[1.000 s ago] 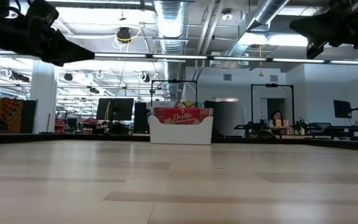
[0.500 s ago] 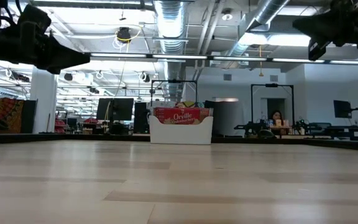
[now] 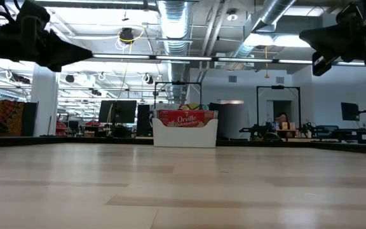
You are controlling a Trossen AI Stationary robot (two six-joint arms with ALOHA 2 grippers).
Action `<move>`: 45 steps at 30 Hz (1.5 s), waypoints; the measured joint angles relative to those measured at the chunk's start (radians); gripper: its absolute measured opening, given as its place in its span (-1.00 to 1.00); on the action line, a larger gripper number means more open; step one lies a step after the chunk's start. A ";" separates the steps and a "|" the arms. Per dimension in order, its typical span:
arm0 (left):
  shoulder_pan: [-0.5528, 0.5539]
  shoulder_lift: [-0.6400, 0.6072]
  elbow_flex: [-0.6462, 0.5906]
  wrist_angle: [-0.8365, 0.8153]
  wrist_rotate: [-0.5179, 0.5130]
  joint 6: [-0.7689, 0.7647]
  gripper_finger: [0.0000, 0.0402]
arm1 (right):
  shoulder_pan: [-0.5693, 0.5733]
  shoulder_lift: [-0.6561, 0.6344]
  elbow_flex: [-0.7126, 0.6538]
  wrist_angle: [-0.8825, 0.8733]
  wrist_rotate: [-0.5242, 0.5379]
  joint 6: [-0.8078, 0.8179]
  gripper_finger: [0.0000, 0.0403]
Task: Sort popcorn bags into baskets
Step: Return to Home Position
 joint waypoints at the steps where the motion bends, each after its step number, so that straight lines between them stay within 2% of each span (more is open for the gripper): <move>1: 0.000 0.000 0.013 -0.021 0.003 -0.011 -0.84 | 0.004 0.000 0.000 -0.005 -0.002 0.001 -0.90; 11: -0.001 0.000 0.017 -0.027 0.004 -0.030 -0.90 | 0.016 -0.097 0.000 -0.086 -0.007 -0.026 -0.94; 15: -0.001 0.001 -0.006 0.029 0.047 -0.052 -0.94 | 0.016 -0.093 0.000 -0.076 -0.007 -0.051 -0.90; 21: 0.000 0.001 -0.006 0.028 0.058 -0.063 -0.99 | 0.016 -0.094 0.001 -0.100 -0.008 -0.052 -0.94; 26: 0.000 0.001 -0.007 -0.001 0.112 -0.108 -1.00 | 0.016 -0.085 -0.003 -0.139 -0.008 -0.077 -0.93; 33: 0.000 0.002 -0.007 -0.048 0.095 -0.119 -1.00 | 0.016 -0.082 -0.004 -0.149 0.012 -0.081 -0.90; 39: 0.000 0.004 -0.008 -0.118 0.091 -0.196 -1.00 | 0.018 -0.082 -0.005 -0.239 0.020 -0.080 -0.86; 45: 0.000 0.004 -0.009 -0.115 0.088 -0.160 -1.00 | 0.018 -0.083 -0.005 -0.188 0.019 -0.147 -0.91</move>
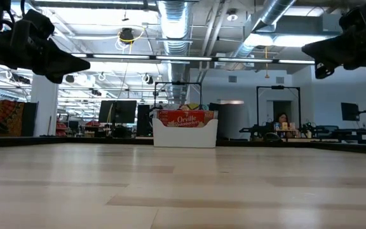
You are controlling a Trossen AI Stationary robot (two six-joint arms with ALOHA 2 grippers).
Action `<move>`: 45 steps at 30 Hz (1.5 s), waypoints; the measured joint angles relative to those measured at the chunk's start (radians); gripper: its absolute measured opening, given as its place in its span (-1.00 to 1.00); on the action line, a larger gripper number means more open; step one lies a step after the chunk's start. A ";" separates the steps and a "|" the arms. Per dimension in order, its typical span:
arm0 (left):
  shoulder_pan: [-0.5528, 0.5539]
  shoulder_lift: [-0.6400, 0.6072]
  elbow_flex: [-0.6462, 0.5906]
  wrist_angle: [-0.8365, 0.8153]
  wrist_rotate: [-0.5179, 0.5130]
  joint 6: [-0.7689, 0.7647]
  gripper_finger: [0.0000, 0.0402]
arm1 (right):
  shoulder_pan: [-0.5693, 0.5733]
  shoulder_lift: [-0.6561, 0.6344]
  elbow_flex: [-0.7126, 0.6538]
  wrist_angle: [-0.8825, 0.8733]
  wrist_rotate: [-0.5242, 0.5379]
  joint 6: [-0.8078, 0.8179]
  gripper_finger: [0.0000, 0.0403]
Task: Sort popcorn bags into baskets
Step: Return to Home Position
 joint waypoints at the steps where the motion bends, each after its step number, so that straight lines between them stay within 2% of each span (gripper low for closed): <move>1: 0.000 0.000 0.000 0.000 0.000 0.015 -1.00 | 0.000 0.000 0.000 0.000 0.000 -0.019 -0.91; 4: 0.000 0.000 0.000 0.000 0.004 0.047 -1.00 | -0.001 0.001 0.000 -0.028 0.003 -0.054 -0.91; 10: 0.000 0.005 0.000 -0.002 0.030 0.058 -1.00 | -0.002 0.000 -0.001 -0.051 0.103 -0.031 -0.83; 16: 0.000 0.067 -0.001 -0.002 0.035 0.064 -1.00 | -0.001 0.001 -0.001 -0.058 0.099 0.028 -0.80; 22: 0.000 0.125 -0.001 0.001 0.034 0.099 -1.00 | -0.001 0.001 -0.002 -0.054 0.100 0.018 -0.82; 34: 0.000 0.145 -0.001 0.001 0.034 0.137 -1.00 | -0.001 0.001 -0.002 -0.054 0.100 0.013 -0.86; 39: 0.000 0.144 -0.001 0.001 0.034 0.137 -1.00 | -0.001 0.001 -0.002 -0.055 0.100 -0.101 -0.82; 45: 0.000 0.144 -0.001 0.001 0.034 0.137 -1.00 | -0.001 0.001 -0.002 -0.055 0.100 -0.109 -0.81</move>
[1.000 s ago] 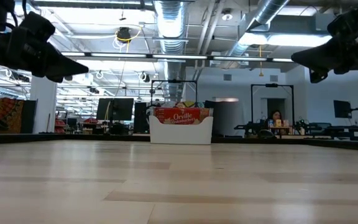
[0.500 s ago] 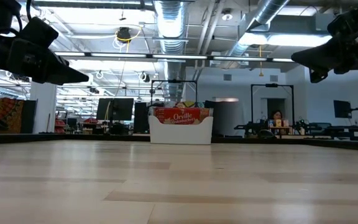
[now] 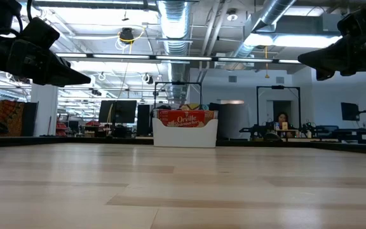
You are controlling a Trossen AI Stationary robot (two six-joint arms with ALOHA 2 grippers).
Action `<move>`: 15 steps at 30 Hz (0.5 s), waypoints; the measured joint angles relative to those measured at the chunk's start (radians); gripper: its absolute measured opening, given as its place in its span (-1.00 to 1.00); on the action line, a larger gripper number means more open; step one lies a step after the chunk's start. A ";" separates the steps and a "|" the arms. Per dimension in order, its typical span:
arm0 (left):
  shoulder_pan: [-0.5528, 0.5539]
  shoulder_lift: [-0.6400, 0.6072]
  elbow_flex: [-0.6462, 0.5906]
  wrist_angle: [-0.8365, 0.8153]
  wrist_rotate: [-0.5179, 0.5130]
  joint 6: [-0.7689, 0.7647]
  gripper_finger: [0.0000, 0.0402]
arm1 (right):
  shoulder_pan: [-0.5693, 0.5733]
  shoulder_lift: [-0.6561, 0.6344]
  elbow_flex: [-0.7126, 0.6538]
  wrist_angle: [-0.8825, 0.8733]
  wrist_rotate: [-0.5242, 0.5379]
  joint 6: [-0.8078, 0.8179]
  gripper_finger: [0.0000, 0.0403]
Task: Sort popcorn bags into baskets
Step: Return to Home Position
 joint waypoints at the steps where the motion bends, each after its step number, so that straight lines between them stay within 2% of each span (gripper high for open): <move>1: 0.000 0.000 0.000 0.000 0.000 0.000 -1.00 | 0.000 0.000 0.000 0.000 0.000 0.000 -0.82; 15: 0.000 0.000 0.000 0.000 0.000 0.000 -1.00 | 0.000 0.000 0.000 0.000 0.000 0.000 -0.86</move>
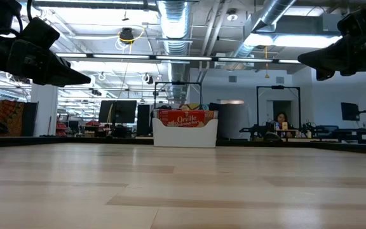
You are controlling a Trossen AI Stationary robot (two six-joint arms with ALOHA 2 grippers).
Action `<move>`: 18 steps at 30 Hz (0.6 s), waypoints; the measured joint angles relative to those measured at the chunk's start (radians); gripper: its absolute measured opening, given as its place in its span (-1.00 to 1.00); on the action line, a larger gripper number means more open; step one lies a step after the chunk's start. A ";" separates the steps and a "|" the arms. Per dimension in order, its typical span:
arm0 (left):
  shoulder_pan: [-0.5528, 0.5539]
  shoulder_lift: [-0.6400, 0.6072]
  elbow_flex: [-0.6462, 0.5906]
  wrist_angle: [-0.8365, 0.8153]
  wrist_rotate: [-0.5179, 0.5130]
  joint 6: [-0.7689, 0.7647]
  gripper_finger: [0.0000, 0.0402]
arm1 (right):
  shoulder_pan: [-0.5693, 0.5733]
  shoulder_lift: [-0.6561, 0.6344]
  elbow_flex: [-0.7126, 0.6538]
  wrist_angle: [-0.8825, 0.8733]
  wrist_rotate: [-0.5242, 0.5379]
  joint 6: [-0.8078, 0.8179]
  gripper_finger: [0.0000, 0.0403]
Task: Sort popcorn bags into baskets
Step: Return to Home Position
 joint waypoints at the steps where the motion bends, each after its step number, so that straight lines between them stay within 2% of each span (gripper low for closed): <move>1: 0.000 0.000 0.000 0.000 0.000 0.000 -1.00 | 0.000 0.000 0.000 0.000 0.000 0.000 -0.85; 18: 0.000 0.000 0.000 0.000 0.000 0.000 -1.00 | 0.000 0.000 0.000 0.000 0.000 0.000 -0.83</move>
